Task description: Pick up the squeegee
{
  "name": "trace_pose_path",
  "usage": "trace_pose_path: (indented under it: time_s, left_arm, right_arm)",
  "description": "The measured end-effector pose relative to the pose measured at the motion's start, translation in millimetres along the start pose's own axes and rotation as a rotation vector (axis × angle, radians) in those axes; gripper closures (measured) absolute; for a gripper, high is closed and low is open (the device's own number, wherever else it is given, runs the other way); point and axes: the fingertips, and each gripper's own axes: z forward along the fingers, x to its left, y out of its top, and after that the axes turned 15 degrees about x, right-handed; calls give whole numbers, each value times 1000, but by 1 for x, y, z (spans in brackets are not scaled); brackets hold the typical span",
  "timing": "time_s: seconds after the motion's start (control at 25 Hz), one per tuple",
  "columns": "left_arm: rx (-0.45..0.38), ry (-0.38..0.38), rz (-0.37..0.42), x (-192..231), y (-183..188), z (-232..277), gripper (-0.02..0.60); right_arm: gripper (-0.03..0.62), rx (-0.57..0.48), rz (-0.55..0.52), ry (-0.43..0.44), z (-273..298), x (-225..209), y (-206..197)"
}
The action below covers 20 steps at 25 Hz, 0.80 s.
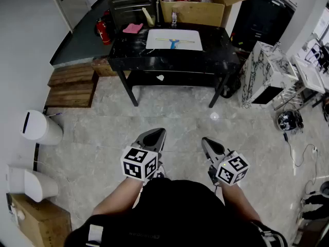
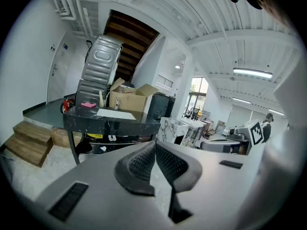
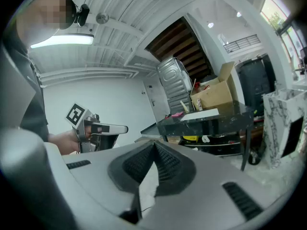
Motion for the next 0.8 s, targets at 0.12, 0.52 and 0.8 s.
trace_pose_path:
  time_s: [0.12, 0.52, 0.8]
  left_arm:
    - [-2, 1, -2, 1, 0, 2, 565]
    - [0, 1, -13, 8, 2, 6, 565]
    - [3, -4, -21, 19, 4, 8, 565]
  right_arm:
    - [586, -2, 1, 0, 1, -1, 0]
    - [586, 1, 18, 39, 9, -1, 4]
    - [586, 5, 25, 52, 24, 3, 10]
